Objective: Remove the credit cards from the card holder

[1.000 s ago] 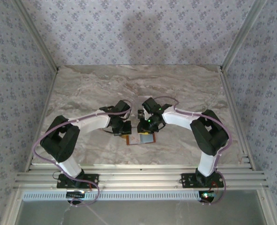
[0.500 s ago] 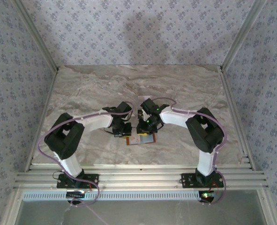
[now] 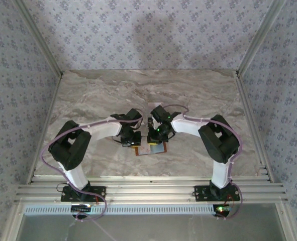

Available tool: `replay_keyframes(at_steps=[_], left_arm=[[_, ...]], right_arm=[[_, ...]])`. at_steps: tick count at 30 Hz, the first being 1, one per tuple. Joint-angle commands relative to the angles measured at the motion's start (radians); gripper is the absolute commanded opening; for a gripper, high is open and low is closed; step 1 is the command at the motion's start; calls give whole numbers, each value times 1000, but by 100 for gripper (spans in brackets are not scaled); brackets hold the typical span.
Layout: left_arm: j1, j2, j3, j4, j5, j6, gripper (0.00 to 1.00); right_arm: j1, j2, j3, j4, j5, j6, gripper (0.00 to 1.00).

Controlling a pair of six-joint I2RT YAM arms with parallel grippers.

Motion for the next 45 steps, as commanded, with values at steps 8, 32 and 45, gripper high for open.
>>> replay_keyframes(at_steps=[8, 32, 45], left_arm=[[-9, 29, 15, -110, -89, 34, 13], [-16, 49, 25, -136, -81, 37, 13], [-19, 60, 32, -146, -82, 39, 13]], right_arm=[[-17, -69, -34, -34, 45, -11, 7], [-36, -3, -122, 205, -141, 66, 25], [-47, 13, -140, 248, -164, 82, 15]])
